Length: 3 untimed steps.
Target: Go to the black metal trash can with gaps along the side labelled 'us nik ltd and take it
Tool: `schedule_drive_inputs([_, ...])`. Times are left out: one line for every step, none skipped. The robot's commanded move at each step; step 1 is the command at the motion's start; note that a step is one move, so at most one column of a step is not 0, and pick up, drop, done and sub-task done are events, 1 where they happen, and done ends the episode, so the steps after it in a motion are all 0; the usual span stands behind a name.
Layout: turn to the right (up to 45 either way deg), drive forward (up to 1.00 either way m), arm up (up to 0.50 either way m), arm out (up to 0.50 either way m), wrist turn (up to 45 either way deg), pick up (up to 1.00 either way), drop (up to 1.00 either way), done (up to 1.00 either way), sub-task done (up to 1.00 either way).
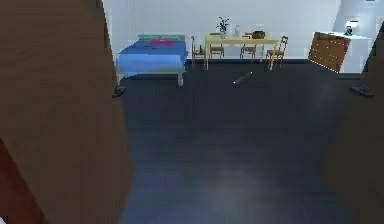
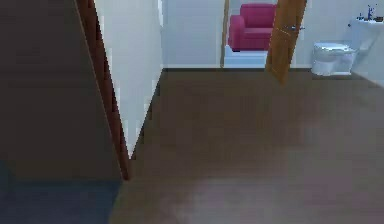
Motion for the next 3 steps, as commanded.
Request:
schedule_drive_inputs([45.0, 0.0, 0.0, 0.0, 0.0, 0.0, 0.0, 0.0, 0.0])
schedule_drive_inputs([45.0, 0.0, 0.0, 0.0, 0.0, 0.0, 0.0, 0.0, 0.0])
schedule_drive_inputs([45.0, 0.0, 0.0, 0.0, 0.0, 0.0, 0.0, 0.0, 0.0])
